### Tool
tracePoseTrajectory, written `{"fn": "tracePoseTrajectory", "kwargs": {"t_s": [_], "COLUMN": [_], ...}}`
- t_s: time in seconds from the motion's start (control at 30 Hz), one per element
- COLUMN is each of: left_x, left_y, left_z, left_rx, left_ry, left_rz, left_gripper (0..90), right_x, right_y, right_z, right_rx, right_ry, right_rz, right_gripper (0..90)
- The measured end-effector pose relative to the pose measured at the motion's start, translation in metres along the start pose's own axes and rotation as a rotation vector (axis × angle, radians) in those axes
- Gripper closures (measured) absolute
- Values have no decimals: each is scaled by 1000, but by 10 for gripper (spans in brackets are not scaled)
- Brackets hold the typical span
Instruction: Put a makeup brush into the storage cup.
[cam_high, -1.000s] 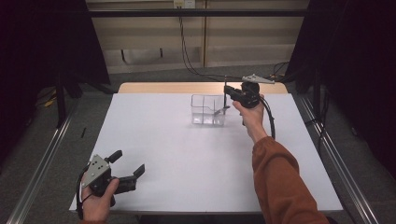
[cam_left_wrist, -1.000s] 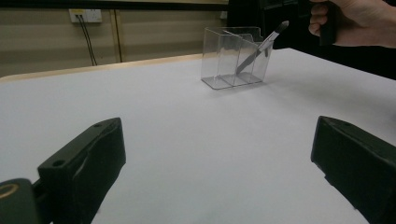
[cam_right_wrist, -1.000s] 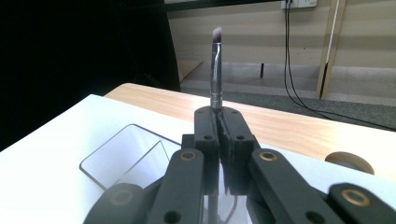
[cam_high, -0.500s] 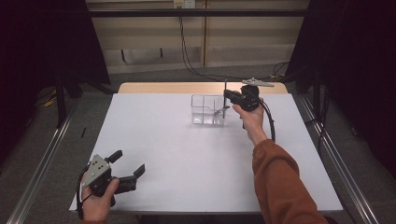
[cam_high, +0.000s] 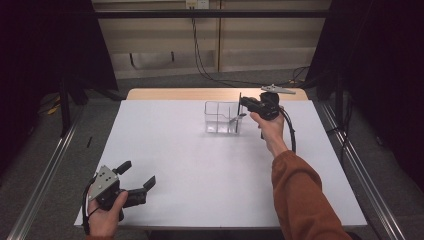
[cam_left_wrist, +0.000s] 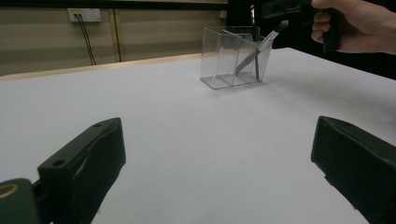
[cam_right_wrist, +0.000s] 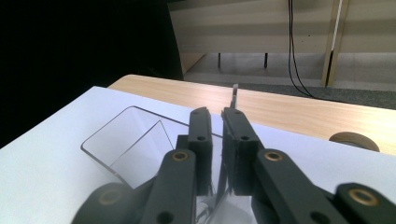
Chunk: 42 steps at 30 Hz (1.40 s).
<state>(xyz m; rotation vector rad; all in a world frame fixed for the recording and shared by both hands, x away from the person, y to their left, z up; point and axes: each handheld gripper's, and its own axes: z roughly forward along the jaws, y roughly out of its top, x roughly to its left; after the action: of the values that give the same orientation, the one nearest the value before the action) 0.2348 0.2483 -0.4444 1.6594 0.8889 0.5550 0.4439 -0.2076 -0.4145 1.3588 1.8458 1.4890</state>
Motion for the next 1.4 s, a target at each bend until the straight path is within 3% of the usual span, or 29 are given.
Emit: {"fn": "tracePoseTrajectory", "kwargs": {"t_s": [0.33, 0.53, 0.57, 0.63, 0.7, 0.8, 1.03, 1.13, 1.4], "left_x": [0, 0, 0, 0, 1, 1, 2, 2, 1], "left_y": [0, 0, 0, 0, 0, 0, 0, 0, 0], "left_z": [0, 1, 1, 1, 2, 2, 2, 1, 0], "left_rx": [0, 0, 0, -2, -1, -3, 1, -2, 2], "left_ry": [-1, -1, -1, 2, 2, 6, 4, 7, 6], "left_rz": [2, 1, -1, -1, -2, -7, -5, -8, -2], "left_gripper": [32, 32, 32, 32, 32, 32, 32, 32, 32], "right_x": [2, 5, 4, 3, 0, -2, -4, -3, 4], "right_y": [2, 2, 1, 1, -1, -2, -2, -3, -4], "right_z": [-4, -7, -8, -9, -10, -11, -18, -20, -25], "right_rx": [-19, -29, -36, -34, -26, -21, -36, -34, -45], "right_ry": [8, 12, 12, 11, 4, -2, -2, 6, 16], "right_rz": [-7, -20, -11, -9, 5, 6, 34, 21, 10], "right_gripper": [727, 557, 493, 470, 342, 323, 146, 107, 119]}}
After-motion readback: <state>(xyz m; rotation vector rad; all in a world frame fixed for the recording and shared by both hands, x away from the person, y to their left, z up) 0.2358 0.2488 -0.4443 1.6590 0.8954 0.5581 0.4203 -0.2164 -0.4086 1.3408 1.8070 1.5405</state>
